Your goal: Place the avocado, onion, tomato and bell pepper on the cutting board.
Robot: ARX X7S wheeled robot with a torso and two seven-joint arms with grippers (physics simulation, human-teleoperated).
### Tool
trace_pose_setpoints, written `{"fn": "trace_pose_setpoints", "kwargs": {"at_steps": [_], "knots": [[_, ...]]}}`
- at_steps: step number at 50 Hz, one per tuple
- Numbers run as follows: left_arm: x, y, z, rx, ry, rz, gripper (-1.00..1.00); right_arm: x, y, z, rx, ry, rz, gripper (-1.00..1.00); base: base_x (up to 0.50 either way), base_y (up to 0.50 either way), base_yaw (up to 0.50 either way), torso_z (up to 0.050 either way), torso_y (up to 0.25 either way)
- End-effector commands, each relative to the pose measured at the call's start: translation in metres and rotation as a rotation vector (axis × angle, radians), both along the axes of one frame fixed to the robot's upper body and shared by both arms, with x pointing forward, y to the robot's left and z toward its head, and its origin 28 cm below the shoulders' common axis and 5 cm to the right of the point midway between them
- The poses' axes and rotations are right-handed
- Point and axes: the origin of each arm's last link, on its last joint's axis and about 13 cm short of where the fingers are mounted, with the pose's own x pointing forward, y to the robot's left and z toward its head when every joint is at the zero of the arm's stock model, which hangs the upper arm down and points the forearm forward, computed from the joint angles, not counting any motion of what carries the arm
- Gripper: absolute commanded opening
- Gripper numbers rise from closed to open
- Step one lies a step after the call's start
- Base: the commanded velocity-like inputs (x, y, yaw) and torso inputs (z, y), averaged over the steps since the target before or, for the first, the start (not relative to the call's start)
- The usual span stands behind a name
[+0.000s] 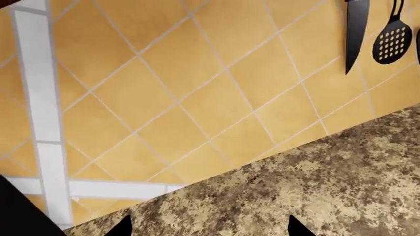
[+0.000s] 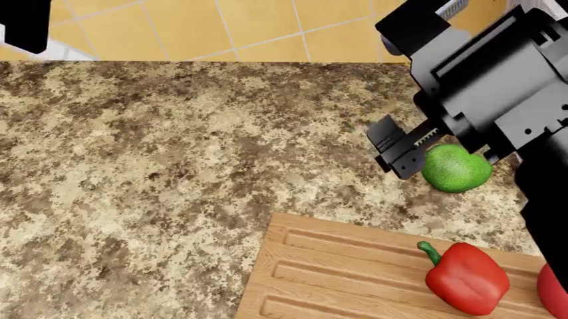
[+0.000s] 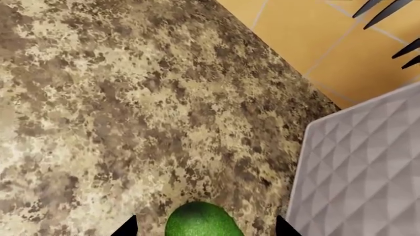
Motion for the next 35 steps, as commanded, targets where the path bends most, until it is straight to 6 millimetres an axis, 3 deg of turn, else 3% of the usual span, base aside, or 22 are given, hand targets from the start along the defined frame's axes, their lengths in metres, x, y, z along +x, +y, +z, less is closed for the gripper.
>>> {"fn": "trace_pose_setpoints", "kwargs": {"at_steps": [1,35], "knots": [[-0.001,0.002,0.0,-0.003,-0.001,0.007,1.0,0.004,-0.004,-0.01,0.002,0.023,-0.022,1.0,0.0,0.0,0.0,0.0,0.0],[-0.004,0.003,0.006,0.004,-0.013,0.007,1.0,0.016,-0.015,-0.055,0.028,0.1,-0.096,1.0,0.0,0.0,0.0,0.0,0.0]]}}
